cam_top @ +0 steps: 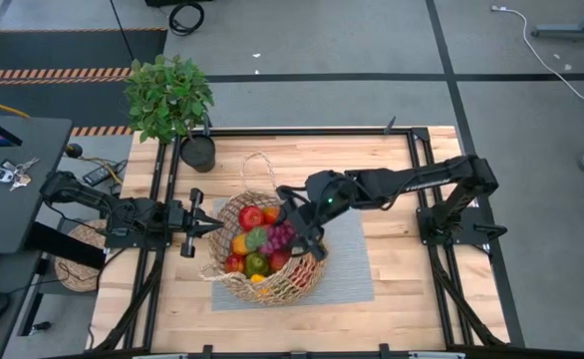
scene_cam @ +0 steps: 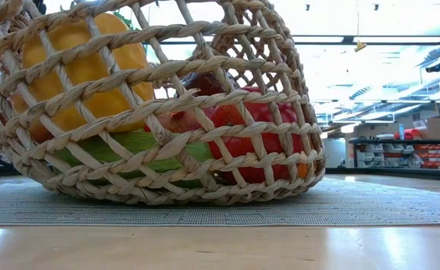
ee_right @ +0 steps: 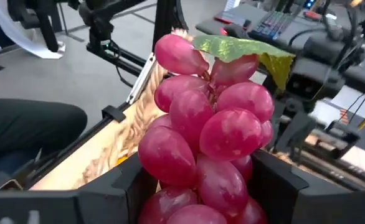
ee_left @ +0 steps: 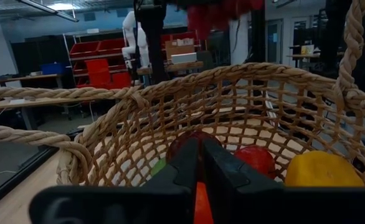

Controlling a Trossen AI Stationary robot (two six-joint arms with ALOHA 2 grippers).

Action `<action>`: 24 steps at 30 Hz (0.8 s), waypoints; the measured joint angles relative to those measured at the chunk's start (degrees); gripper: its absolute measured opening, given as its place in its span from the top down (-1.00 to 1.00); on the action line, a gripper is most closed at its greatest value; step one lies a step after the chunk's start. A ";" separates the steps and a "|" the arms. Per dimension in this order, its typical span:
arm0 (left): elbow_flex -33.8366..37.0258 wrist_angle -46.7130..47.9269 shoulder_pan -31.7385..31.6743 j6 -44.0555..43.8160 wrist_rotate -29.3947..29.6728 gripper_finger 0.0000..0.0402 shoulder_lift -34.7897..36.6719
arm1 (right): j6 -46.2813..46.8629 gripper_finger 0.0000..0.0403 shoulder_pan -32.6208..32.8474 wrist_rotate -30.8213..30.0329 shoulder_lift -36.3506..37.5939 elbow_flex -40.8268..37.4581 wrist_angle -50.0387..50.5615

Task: Build produce basket
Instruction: Put the grapes into the brown basket

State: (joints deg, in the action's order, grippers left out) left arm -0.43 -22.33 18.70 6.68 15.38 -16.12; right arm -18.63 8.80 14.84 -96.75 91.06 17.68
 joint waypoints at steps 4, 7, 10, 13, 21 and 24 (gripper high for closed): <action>0.01 -0.03 0.00 0.02 0.02 0.86 0.02 | -0.70 -0.06 0.61 -0.14 0.19 4.04 0.78; 0.01 0.04 0.00 0.02 0.02 0.84 0.01 | 1.93 -0.06 0.61 -0.14 0.11 5.84 -2.44; 0.01 0.04 0.02 0.02 0.02 0.82 0.00 | 5.02 -0.06 0.17 0.04 0.18 6.26 -6.43; 0.02 0.04 0.00 0.02 0.02 0.83 0.00 | 8.26 -0.06 -0.37 2.64 0.07 6.22 -9.13; 0.01 0.03 0.00 0.02 0.02 0.86 0.00 | 9.46 -0.06 -0.58 5.61 0.09 6.22 -14.30; 0.00 0.02 0.01 0.02 0.02 0.84 0.00 | 8.22 -0.06 -0.27 4.40 -0.64 6.22 -16.05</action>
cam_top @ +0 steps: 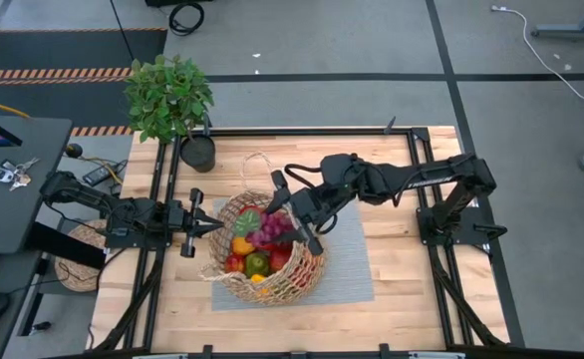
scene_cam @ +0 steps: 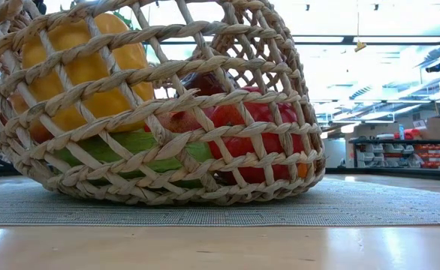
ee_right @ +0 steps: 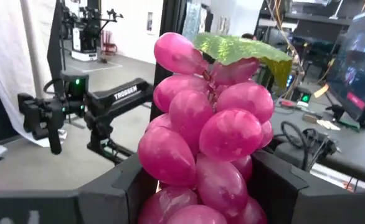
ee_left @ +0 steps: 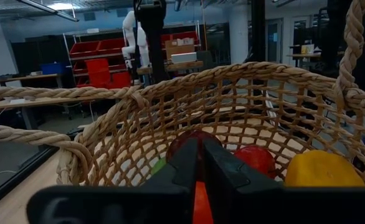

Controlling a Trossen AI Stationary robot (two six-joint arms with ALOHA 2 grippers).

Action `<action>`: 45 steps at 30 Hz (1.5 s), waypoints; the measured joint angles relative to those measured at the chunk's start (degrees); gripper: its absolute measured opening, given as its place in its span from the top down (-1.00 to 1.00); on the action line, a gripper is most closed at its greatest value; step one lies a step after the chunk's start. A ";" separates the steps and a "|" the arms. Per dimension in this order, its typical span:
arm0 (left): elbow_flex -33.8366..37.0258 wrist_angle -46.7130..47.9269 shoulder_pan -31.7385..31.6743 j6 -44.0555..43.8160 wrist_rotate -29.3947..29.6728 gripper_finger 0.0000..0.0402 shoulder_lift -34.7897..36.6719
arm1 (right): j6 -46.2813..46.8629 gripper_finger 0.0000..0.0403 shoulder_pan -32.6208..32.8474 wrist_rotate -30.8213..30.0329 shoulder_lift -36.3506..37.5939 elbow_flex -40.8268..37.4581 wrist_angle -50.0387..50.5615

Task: Build produce basket
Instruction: Put the grapes into the brown basket

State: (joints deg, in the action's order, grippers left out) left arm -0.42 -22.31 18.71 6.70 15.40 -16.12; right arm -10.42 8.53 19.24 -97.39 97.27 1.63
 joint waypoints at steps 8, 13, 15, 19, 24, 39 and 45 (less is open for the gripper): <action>0.00 0.08 -0.01 0.00 0.00 0.84 -0.12 | 0.19 -0.06 0.77 -2.43 -6.10 -1.02 -3.84; 0.01 0.08 0.00 0.00 -0.01 0.86 -0.74 | -1.60 -0.06 0.81 -7.81 -10.36 0.17 0.59; 0.01 -0.01 0.00 -0.02 -0.04 0.85 -0.90 | -3.14 -0.05 0.75 -9.23 -11.19 1.71 1.28; 0.02 -0.09 -0.01 -0.02 -0.02 0.83 -1.11 | -5.10 -0.05 0.66 -13.07 -12.45 3.96 2.46; 0.01 -0.05 0.00 0.00 -0.02 0.83 -1.11 | -8.32 -0.05 -0.81 -18.96 -12.24 4.22 -0.67; 0.00 -0.07 -0.01 0.00 -0.02 0.82 -1.11 | 5.32 -0.06 -5.79 -10.45 -12.35 -4.65 5.80; 0.01 -0.07 0.00 0.00 -0.02 0.86 -1.11 | 5.66 -0.06 -5.48 -10.36 -12.32 -7.91 6.01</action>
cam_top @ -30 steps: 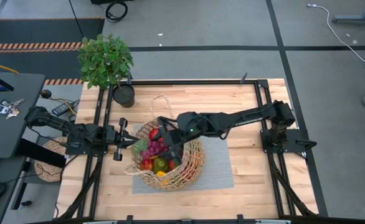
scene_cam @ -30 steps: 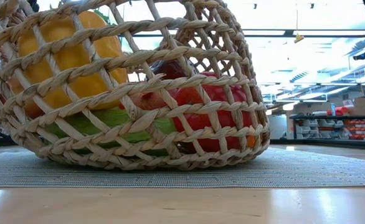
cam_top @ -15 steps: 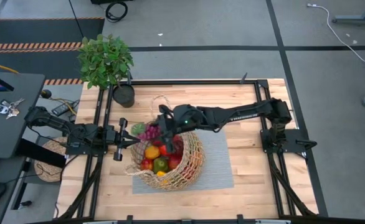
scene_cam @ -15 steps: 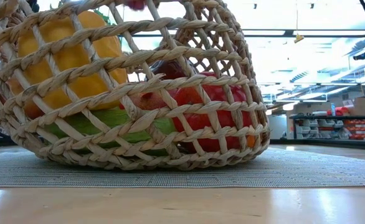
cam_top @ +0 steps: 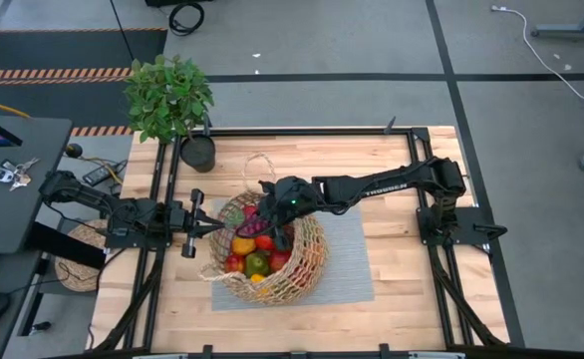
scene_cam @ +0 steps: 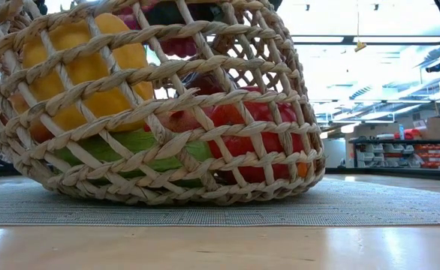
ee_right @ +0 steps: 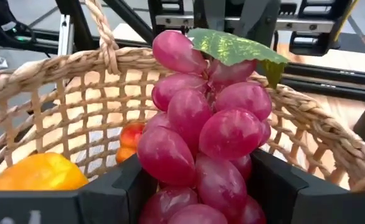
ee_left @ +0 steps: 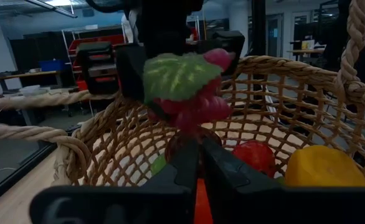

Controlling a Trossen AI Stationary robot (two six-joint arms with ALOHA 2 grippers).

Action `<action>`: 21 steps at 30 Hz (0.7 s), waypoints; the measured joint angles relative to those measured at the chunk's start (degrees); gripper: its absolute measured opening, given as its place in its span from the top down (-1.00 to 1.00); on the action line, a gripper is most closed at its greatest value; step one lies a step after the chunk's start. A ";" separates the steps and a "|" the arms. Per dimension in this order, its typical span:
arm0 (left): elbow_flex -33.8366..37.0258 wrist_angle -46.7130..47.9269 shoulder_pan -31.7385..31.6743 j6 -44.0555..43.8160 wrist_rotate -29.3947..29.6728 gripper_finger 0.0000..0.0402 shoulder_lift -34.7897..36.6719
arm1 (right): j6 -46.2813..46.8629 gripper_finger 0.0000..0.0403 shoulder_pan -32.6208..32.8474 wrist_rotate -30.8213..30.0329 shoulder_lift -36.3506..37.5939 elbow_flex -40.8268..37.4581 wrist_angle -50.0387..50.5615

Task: Build produce basket
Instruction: Put the grapes into the brown basket, then return to Home Position

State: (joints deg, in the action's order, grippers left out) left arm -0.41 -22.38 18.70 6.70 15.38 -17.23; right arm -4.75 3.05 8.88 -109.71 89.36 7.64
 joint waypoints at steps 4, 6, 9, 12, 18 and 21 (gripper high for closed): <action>0.01 0.00 0.00 0.00 0.02 0.85 0.00 | -0.82 -0.06 0.00 0.12 0.09 -0.18 -0.04; 0.01 -0.01 0.00 0.00 0.02 0.83 0.00 | -1.78 -0.09 0.09 0.17 0.09 -0.27 0.65; 0.00 -0.01 0.00 0.00 0.02 0.82 0.00 | -2.26 -0.16 0.23 0.17 0.09 -0.28 1.00; -0.01 -0.01 0.00 0.00 0.02 0.83 0.00 | -2.30 -0.32 0.51 0.17 0.09 -0.27 1.01; 0.01 0.01 0.00 0.00 0.01 0.86 -0.01 | -1.23 -0.68 0.61 0.20 0.92 3.51 5.16; 0.01 0.01 0.00 0.00 0.01 0.85 -0.02 | -1.29 -0.80 0.63 0.17 3.61 5.29 6.34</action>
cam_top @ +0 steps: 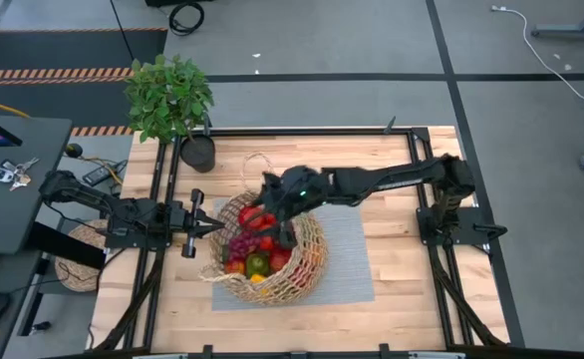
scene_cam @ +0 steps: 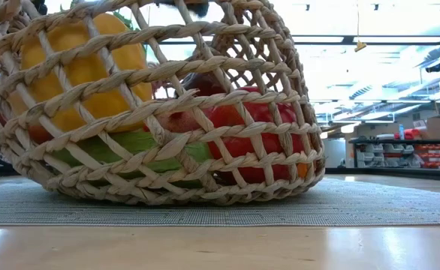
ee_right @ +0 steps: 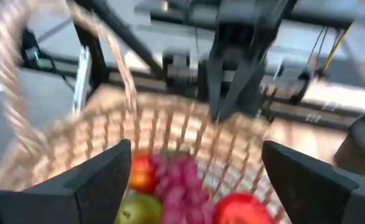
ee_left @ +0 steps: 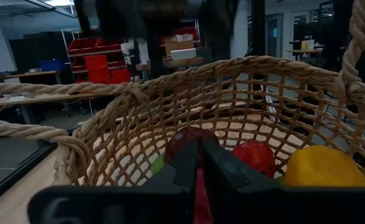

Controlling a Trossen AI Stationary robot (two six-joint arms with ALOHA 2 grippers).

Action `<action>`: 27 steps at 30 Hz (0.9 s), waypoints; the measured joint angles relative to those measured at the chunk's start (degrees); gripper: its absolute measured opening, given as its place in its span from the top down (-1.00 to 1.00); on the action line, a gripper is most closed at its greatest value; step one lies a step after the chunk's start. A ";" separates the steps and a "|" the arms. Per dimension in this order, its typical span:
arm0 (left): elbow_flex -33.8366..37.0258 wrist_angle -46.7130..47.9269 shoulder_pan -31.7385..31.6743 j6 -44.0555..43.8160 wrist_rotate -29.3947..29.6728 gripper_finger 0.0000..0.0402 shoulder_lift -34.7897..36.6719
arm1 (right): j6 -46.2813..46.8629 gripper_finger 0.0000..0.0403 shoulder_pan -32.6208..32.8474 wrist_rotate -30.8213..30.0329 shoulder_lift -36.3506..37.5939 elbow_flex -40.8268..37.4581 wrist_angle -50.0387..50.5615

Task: Build produce basket
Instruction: Return to Home Position

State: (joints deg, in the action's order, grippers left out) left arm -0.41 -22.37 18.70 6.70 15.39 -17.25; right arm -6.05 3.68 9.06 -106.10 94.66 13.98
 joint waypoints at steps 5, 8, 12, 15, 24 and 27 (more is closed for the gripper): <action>0.00 0.00 0.01 0.00 0.00 0.82 0.00 | -1.04 -0.83 0.35 -4.30 7.39 -1.42 -0.03; 0.00 0.00 0.01 0.00 0.00 0.83 0.00 | -1.15 -0.80 0.98 -7.26 12.19 -5.48 -0.35; 0.00 0.00 0.02 0.00 -0.01 0.86 0.02 | 0.31 -0.76 1.91 -10.87 19.60 -15.91 -5.82; -0.01 0.00 0.01 0.00 -0.01 0.86 0.01 | 1.72 -0.74 2.41 -11.85 25.96 -25.53 -12.50; -0.01 0.00 0.01 0.00 -0.01 0.83 0.00 | 3.88 -0.73 3.90 -6.07 44.84 -52.58 -30.49; 0.00 0.00 0.00 0.00 -0.01 0.85 0.00 | 5.85 -0.73 3.84 -4.85 50.85 -60.21 -36.06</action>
State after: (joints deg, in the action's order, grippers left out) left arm -0.41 -22.37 18.70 6.70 15.38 -17.26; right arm -0.20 7.52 4.21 -55.26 34.45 -22.08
